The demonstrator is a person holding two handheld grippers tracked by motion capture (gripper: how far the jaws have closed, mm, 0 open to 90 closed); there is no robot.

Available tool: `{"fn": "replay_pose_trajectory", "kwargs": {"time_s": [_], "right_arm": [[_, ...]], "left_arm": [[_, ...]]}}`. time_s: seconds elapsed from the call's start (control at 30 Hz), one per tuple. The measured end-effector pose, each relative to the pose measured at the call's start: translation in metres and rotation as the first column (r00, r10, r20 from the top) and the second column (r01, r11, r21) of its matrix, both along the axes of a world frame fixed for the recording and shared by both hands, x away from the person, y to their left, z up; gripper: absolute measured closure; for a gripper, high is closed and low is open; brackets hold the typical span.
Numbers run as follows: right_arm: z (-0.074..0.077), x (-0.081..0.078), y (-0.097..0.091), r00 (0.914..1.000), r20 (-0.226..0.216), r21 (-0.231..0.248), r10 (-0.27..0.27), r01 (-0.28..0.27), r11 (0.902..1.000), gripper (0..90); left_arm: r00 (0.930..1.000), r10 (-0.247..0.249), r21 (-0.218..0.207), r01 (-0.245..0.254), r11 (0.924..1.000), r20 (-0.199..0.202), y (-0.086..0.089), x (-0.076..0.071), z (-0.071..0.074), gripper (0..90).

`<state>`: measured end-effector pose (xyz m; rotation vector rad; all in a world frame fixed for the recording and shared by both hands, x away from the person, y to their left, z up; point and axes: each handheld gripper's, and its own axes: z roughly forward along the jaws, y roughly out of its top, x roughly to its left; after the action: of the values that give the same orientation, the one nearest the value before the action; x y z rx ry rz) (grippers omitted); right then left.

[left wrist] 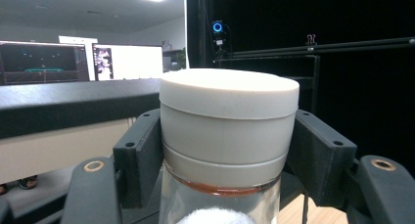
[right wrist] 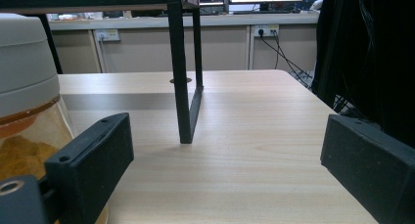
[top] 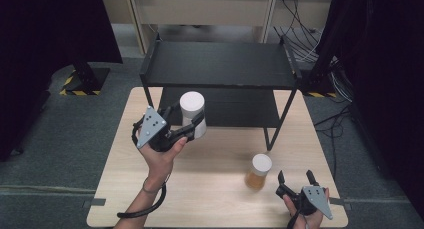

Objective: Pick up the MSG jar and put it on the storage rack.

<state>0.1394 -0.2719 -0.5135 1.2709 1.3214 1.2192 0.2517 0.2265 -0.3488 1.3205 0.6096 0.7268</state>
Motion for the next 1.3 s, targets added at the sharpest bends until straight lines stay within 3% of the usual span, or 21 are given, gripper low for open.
{"fn": "replay_pose_trajectory", "kwargs": {"time_s": [1.3], "right_arm": [[0.000, 0.000, -0.001, 1.0000, -0.002, 0.006, 0.002, -0.002, 1.0000, 5.4]], "left_arm": [[0.9992, 0.035, -0.009, -0.035, 0.9994, 0.021, -0.001, 0.008, 0.048, 33.4]]}}
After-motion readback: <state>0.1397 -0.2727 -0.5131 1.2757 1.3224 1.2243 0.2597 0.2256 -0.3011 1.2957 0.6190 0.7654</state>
